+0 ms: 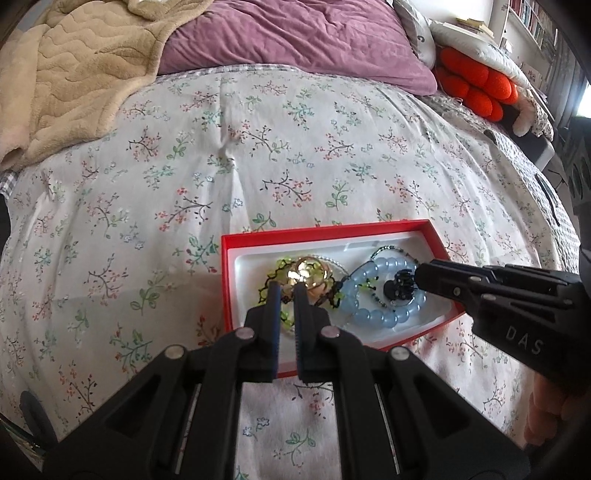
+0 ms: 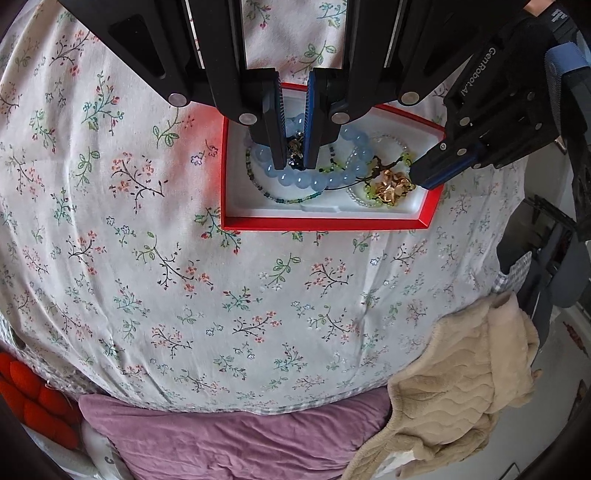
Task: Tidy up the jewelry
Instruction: 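Carry both earrings over the red box with both tools, then lower both earrings into the red box and open both tools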
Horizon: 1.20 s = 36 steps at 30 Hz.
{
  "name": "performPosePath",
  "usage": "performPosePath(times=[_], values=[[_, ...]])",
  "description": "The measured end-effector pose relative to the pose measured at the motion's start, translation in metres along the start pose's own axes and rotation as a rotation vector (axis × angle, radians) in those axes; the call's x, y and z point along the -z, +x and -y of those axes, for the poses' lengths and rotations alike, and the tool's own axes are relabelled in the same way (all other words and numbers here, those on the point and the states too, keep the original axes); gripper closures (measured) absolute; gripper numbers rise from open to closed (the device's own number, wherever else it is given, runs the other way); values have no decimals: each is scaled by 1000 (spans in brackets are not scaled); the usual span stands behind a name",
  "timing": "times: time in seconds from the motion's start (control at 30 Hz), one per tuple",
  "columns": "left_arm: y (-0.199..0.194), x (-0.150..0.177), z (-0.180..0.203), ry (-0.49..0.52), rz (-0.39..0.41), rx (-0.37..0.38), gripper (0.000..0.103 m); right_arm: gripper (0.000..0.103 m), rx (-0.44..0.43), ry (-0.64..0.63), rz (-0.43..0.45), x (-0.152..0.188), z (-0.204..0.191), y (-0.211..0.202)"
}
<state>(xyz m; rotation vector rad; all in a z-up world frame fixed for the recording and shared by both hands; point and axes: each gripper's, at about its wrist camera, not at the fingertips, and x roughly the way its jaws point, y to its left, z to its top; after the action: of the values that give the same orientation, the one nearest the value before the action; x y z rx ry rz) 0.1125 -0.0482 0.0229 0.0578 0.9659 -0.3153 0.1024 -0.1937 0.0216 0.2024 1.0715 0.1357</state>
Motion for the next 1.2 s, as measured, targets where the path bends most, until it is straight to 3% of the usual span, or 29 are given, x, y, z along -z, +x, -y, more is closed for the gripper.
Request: performPosePath(times=[0.1, 0.13, 0.27, 0.5, 0.6, 0.63, 0.67, 0.8, 0.93, 1.1, 1.2], values=[[1, 0, 0, -5, -3, 0, 95, 93, -7, -6, 10, 0, -1, -1], [1, 0, 0, -7, -7, 1, 94, 87, -12, -8, 14, -1, -1, -2], [-1, 0, 0, -4, -8, -6, 77, 84, -8, -7, 22, -2, -1, -6], [-10, 1, 0, -2, 6, -12, 58, 74, -1, 10, 29, -1, 6, -15], [-15, 3, 1, 0, 10, -17, 56, 58, 1, 10, 35, 1, 7, -21], [-17, 3, 1, 0, 11, -19, 53, 45, 3, 11, 41, 2, 6, -24], [-19, 4, 1, 0, 13, -21, 48, 42, 4, 12, 53, 3, 6, -28], [-29, 9, 4, 8, 24, -47, 36, 39, 8, 5, 62, 8, 5, -39], [-37, 16, 4, 19, 22, -93, 20, 31, 39, 9, 66, 16, 6, -46], [-46, 28, 3, 15, 3, -116, 15, 18, 92, -2, 53, 27, 5, -53], [-51, 36, 4, 16, -4, -148, 8, 16, 120, -10, 52, 34, 5, -57]])
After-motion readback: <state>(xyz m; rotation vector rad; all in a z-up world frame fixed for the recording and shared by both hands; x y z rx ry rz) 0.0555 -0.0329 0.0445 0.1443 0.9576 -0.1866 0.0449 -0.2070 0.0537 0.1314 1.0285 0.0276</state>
